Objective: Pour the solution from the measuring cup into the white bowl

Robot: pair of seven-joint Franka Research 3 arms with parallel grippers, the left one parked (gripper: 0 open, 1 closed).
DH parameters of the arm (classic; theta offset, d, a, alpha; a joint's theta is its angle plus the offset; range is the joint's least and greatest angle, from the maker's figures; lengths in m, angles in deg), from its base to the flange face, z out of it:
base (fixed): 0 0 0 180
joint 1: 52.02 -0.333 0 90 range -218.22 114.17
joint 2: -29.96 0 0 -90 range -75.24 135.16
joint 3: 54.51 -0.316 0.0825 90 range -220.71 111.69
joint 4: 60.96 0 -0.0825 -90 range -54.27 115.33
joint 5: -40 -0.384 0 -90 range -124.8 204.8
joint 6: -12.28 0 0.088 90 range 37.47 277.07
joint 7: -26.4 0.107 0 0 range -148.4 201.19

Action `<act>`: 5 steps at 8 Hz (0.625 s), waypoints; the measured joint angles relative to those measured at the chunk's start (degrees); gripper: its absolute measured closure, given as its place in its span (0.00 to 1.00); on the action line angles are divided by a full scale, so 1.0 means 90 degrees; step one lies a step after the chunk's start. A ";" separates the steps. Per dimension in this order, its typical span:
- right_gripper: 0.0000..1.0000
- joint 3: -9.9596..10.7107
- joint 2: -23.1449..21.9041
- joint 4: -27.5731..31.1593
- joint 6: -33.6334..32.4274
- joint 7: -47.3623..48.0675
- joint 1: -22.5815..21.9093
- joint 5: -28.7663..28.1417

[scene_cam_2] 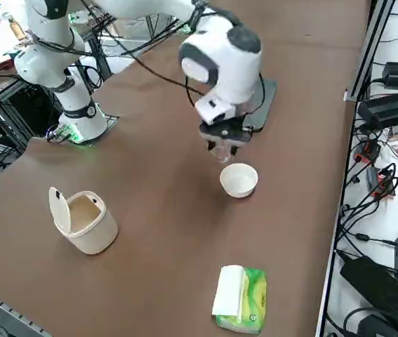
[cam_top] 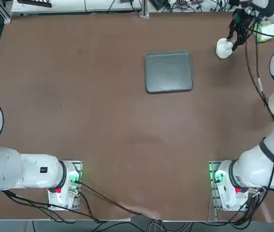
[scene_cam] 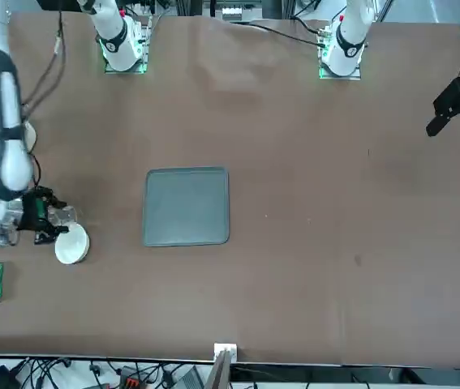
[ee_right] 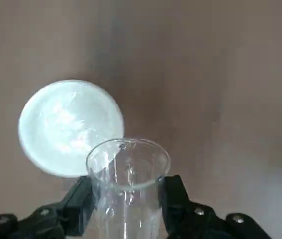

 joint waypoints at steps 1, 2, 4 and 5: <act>0.27 0.0004 -0.0094 0.0124 -0.0331 0.0872 -0.0262 0.0741; 0.27 0.0008 -0.0232 0.0452 -0.0584 0.1802 -0.0531 0.1444; 0.27 0.0006 -0.0491 0.1574 -0.0762 0.3665 -0.1203 0.2749; 0.27 0.0006 -0.0481 0.2146 -0.0819 0.4653 -0.1588 0.3362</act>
